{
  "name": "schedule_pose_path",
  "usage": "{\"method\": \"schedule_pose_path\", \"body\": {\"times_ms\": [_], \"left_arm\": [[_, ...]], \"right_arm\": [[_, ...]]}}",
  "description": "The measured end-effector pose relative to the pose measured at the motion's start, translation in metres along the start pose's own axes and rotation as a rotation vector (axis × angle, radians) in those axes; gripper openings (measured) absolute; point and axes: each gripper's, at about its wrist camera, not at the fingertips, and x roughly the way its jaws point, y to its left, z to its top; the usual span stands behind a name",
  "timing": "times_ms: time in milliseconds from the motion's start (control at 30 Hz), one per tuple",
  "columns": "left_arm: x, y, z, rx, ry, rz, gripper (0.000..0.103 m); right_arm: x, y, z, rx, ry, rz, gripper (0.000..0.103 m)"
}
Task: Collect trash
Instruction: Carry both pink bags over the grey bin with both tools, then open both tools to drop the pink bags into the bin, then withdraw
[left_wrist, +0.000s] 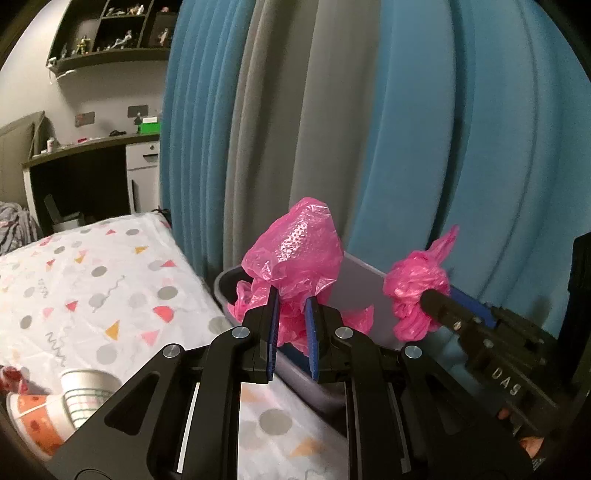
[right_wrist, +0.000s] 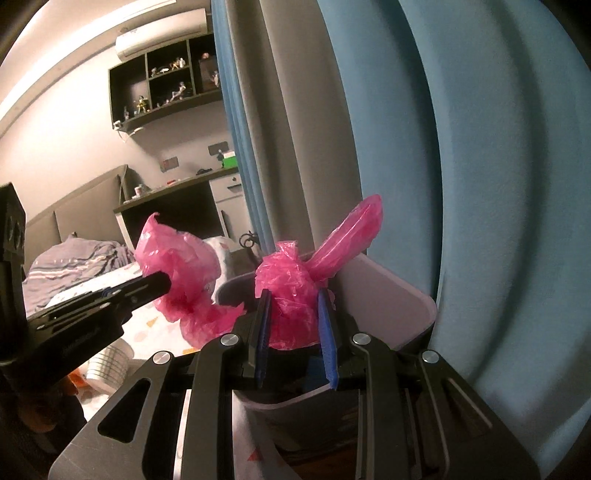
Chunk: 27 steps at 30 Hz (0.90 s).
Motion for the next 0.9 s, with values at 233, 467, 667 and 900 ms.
{"method": "schedule_pose_path", "body": {"times_ms": [233, 467, 667, 900], "left_arm": [[0.022, -0.004, 0.001, 0.003, 0.021, -0.016, 0.013], [0.043, -0.003, 0.005, -0.015, 0.043, -0.038, 0.013], [0.052, -0.006, 0.004, -0.013, 0.049, -0.055, 0.013], [0.062, -0.005, 0.002, -0.028, 0.062, -0.079, 0.013]], "right_arm": [[0.015, -0.004, 0.001, 0.006, 0.019, -0.015, 0.025], [0.022, -0.011, -0.004, 0.015, 0.035, -0.028, 0.026], [0.028, -0.008, -0.003, 0.009, 0.048, -0.034, 0.026], [0.030, -0.006, -0.002, 0.010, 0.055, -0.041, 0.026]]}}
